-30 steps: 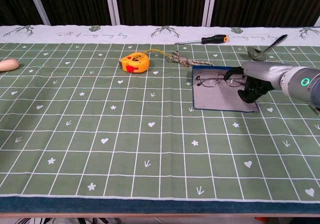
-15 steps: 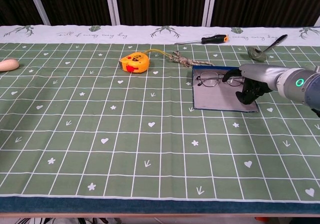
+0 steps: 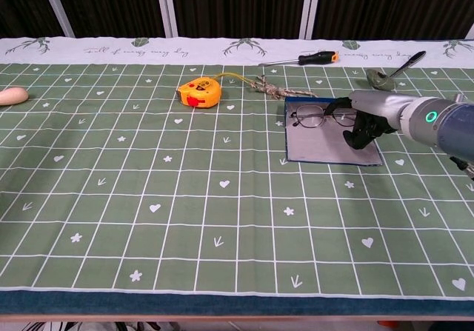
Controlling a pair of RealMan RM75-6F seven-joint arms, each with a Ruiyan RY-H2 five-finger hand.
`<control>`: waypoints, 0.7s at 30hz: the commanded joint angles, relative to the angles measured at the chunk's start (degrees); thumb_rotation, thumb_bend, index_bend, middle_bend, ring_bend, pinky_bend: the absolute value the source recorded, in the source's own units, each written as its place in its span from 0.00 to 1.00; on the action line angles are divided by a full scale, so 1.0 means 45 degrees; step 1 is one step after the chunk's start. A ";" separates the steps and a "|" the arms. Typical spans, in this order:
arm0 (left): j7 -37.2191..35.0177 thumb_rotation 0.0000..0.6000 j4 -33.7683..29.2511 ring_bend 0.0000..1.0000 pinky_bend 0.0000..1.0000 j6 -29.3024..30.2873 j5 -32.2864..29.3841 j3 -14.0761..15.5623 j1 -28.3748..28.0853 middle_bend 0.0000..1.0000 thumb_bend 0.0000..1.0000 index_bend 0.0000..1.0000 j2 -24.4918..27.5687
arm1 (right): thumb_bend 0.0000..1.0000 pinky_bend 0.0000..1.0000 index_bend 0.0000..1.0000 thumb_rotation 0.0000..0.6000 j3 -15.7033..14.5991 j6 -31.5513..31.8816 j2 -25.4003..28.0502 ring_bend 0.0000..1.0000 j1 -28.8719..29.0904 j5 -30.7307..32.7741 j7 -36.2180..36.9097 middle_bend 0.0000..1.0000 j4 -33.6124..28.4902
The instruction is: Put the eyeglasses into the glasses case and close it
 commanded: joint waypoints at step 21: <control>0.0167 1.00 -0.0115 0.00 0.00 -0.0058 -0.0207 -0.0029 0.0026 0.00 0.31 0.11 0.0013 | 0.47 0.90 0.06 1.00 -0.0005 0.0712 0.0480 0.83 -0.0283 -0.0214 0.0178 0.71 -0.1070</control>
